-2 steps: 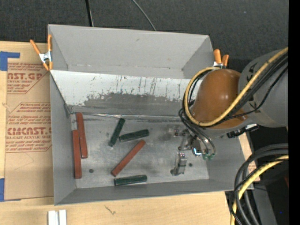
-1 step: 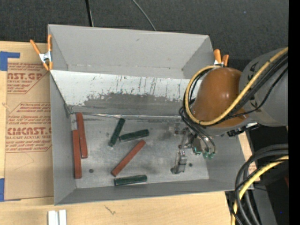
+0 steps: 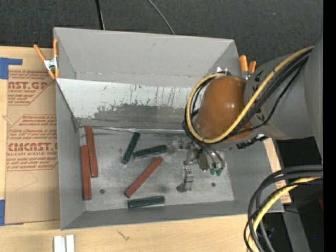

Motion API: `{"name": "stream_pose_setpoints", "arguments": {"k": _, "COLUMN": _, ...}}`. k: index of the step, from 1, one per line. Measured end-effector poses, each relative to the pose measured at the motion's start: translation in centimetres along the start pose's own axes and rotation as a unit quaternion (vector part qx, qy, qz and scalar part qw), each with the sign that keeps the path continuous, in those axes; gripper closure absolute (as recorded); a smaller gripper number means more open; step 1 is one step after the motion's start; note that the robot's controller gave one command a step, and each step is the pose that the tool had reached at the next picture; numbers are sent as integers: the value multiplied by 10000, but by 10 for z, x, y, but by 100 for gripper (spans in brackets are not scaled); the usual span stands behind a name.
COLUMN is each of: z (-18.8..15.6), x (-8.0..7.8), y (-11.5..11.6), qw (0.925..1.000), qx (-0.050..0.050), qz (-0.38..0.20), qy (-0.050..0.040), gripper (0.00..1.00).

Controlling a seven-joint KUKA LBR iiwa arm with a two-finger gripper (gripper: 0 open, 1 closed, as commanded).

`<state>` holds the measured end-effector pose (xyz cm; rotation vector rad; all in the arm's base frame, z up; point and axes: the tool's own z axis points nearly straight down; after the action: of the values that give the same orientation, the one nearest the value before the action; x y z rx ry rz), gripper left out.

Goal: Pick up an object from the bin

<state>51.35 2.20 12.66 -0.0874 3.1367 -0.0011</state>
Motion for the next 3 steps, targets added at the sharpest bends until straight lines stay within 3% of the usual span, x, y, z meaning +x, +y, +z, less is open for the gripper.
{"name": "stream_pose_setpoints", "arguments": {"k": 1, "z": 48, "x": -19, "y": 26, "qw": 9970, "qx": -6, "qz": -777, "qy": -6, "gripper": 0}}
{"name": "stream_pose_setpoints", "arguments": {"k": 2, "z": 53, "x": -76, "y": 43, "qw": 9999, "qx": -12, "qz": -108, "qy": -62, "gripper": 100}}
{"name": "stream_pose_setpoints", "arguments": {"k": 3, "z": 56, "x": -72, "y": 43, "qw": 9999, "qx": -8, "qz": -111, "qy": 6, "gripper": 0}}
